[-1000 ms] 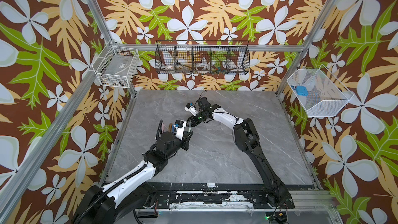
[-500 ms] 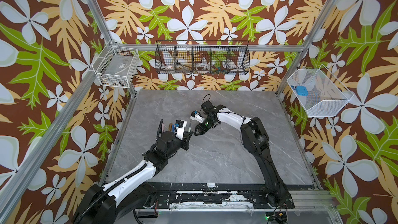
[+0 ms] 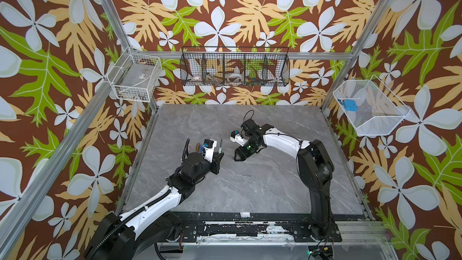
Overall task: Insert the pens into the pen caps
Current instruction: 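Move the right gripper over the light-green cap on the table, then lower the right gripper onto the light-green cap and grasp it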
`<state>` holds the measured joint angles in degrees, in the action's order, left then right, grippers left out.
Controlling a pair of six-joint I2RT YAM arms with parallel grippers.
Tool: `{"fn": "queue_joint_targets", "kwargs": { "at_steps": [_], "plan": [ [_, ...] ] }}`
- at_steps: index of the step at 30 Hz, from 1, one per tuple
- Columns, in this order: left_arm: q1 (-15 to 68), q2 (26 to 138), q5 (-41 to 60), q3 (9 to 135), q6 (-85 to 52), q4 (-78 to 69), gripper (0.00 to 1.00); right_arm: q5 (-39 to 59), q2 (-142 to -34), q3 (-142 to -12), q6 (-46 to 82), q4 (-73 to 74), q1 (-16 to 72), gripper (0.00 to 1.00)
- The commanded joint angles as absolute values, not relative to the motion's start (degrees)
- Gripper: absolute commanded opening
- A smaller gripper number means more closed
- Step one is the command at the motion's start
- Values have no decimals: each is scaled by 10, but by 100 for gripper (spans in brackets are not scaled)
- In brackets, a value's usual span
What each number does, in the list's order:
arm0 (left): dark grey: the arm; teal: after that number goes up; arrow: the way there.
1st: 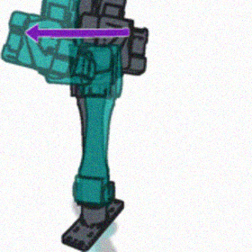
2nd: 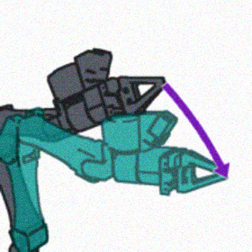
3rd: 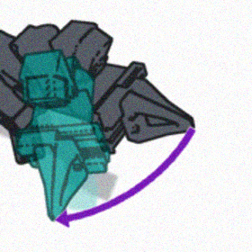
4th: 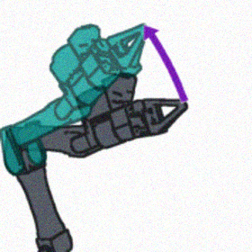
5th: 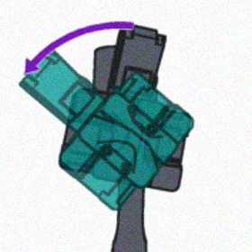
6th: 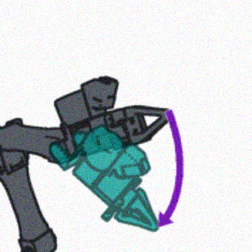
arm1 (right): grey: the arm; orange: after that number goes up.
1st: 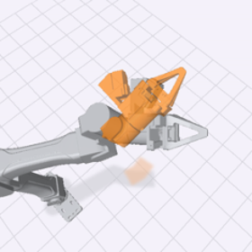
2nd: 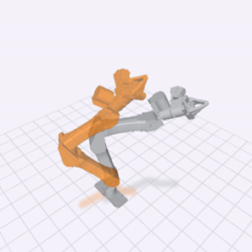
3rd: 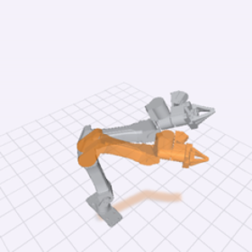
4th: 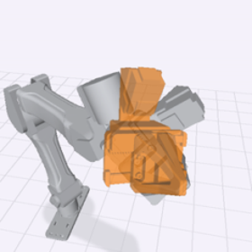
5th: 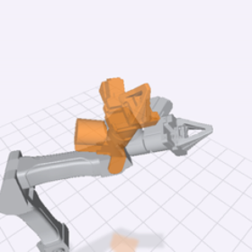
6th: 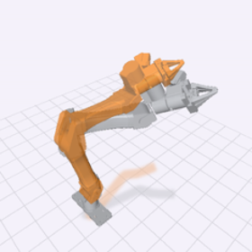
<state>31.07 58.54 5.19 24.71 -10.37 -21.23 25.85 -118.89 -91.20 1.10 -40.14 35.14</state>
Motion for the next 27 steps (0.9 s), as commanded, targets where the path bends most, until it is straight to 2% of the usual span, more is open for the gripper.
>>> {"fn": "queue_joint_targets", "kwargs": {
  "at_steps": [1,7,11,17,27],
  "plan": [
    [310,585,55,248,-103,-227,0,268,-1182,-898,71,-358,361,63],
    [310,583,51,246,-103,-226,0,257,-1169,-883,99,-315,399,65],
    [310,584,54,247,-103,-227,0,211,-1177,-865,134,-288,398,65],
    [310,583,55,246,-103,-226,0,202,-1201,-863,148,-282,397,66],
    [310,589,60,248,-105,-227,0,157,-1175,-806,183,-250,368,66]
  ]
}}
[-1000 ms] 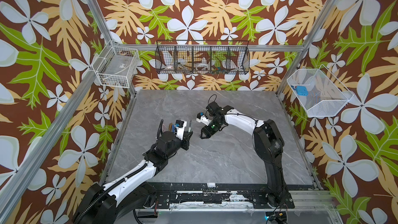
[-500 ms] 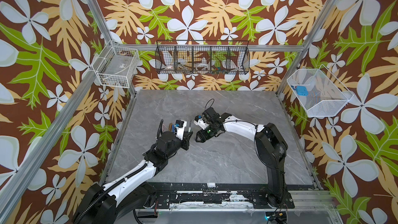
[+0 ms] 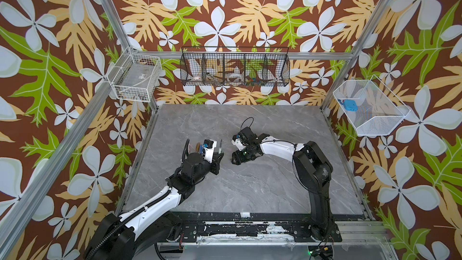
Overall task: Insert the pens into the pen caps
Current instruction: 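Lower the right gripper onto the light-green cap and grasp it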
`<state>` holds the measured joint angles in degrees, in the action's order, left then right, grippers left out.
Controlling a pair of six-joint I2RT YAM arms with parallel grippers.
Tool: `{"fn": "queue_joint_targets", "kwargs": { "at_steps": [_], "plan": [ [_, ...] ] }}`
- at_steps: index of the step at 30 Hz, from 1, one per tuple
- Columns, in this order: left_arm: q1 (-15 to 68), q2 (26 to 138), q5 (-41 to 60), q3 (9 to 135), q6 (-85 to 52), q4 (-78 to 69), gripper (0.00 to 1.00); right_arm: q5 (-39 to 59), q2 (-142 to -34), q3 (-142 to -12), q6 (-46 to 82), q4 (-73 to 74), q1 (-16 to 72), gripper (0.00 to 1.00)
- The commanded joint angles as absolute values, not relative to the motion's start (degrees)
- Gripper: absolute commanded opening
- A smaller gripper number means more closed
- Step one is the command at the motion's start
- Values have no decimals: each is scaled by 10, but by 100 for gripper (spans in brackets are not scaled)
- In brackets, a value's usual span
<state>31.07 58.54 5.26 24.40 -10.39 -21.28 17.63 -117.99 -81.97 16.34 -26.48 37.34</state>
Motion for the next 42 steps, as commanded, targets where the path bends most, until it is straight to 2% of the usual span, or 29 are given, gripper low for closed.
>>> {"fn": "queue_joint_targets", "kwargs": {
  "at_steps": [1,9,19,23,31,35,38,42],
  "plan": [
    [310,590,60,249,-105,-227,0,158,-1174,-802,187,-238,368,66],
    [310,594,58,247,-101,-230,0,154,-1200,-833,201,-193,360,67],
    [310,594,56,246,-99,-228,0,166,-1268,-929,170,-244,359,66],
    [310,593,57,246,-99,-229,0,166,-1266,-947,151,-298,362,65],
    [310,596,65,248,-101,-230,0,70,-1307,-1036,74,-461,370,60],
    [310,598,65,248,-100,-230,0,51,-1343,-1079,61,-506,382,55],
    [310,599,65,248,-100,-230,0,34,-1358,-1099,59,-527,384,45],
    [310,599,66,248,-100,-230,0,21,-1367,-1110,57,-540,387,37]
  ]
}}
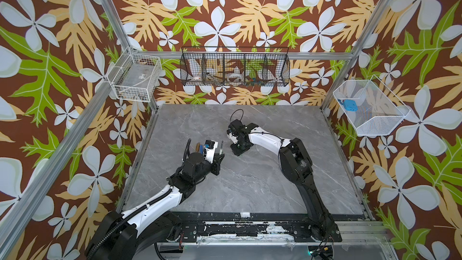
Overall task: Insert the pens into the pen caps
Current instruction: 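Lower the right gripper onto the light-green cap and grasp it, then lift the light-green cap with the right gripper toward the pen nib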
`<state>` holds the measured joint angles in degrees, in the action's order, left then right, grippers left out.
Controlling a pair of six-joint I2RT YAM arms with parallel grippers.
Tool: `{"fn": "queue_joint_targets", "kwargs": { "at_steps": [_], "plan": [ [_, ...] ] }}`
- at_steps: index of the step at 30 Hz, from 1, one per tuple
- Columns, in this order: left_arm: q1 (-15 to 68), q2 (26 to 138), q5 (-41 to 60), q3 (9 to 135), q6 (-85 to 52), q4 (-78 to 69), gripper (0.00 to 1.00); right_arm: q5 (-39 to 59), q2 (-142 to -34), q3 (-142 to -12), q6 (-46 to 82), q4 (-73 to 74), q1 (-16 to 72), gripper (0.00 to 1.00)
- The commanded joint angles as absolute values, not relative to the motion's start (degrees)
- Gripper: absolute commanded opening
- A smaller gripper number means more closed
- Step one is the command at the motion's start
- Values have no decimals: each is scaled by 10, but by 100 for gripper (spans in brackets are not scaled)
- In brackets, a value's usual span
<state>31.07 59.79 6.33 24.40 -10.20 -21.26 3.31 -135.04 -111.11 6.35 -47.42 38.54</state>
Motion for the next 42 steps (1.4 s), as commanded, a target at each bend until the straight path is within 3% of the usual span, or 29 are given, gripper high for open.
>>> {"fn": "queue_joint_targets", "kwargs": {
  "at_steps": [1,11,27,42],
  "plan": [
    [310,599,66,248,-99,-229,0,17,-1368,-1112,55,-545,389,36],
    [310,600,70,243,-104,-238,0,52,-1336,-1075,55,-478,389,23],
    [312,660,131,233,-122,-302,0,90,-1080,-787,117,-199,351,21],
    [359,662,119,196,-112,-391,0,262,-846,-554,221,159,332,21]
  ]
}}
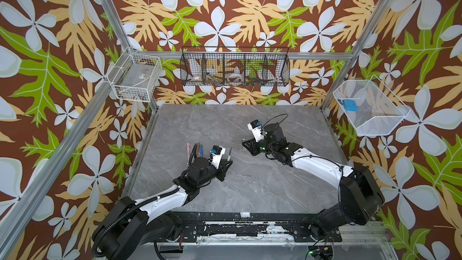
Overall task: Insert the pens into the pen caps
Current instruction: 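Lift the light-green cap with the right gripper toward the pen nib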
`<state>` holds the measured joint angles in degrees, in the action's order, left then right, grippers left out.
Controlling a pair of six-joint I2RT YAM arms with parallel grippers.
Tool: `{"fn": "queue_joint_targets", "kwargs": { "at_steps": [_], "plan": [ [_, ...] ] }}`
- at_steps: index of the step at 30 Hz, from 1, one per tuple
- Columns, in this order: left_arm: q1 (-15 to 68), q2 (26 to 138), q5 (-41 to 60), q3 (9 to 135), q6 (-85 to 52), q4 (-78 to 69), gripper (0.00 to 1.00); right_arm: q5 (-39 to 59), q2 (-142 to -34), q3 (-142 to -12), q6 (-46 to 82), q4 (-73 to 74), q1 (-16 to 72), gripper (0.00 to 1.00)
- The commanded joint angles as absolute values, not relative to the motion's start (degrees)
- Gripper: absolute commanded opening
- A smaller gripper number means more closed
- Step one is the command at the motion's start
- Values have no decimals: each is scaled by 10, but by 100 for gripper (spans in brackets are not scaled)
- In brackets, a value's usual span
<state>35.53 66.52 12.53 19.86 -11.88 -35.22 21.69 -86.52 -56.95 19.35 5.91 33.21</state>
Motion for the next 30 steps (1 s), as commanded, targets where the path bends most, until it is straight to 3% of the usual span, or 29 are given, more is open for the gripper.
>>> {"fn": "queue_joint_targets", "kwargs": {
  "at_steps": [1,10,20,30],
  "plan": [
    [359,660,119,195,-113,-395,0,272,-834,-541,229,185,332,21],
    [363,637,120,171,-116,-432,0,327,-804,-482,306,377,337,22],
    [364,624,127,162,-122,-445,0,350,-828,-488,334,453,359,22],
    [401,568,-24,140,-104,-428,0,337,-846,-529,288,397,382,22]
  ]
}}
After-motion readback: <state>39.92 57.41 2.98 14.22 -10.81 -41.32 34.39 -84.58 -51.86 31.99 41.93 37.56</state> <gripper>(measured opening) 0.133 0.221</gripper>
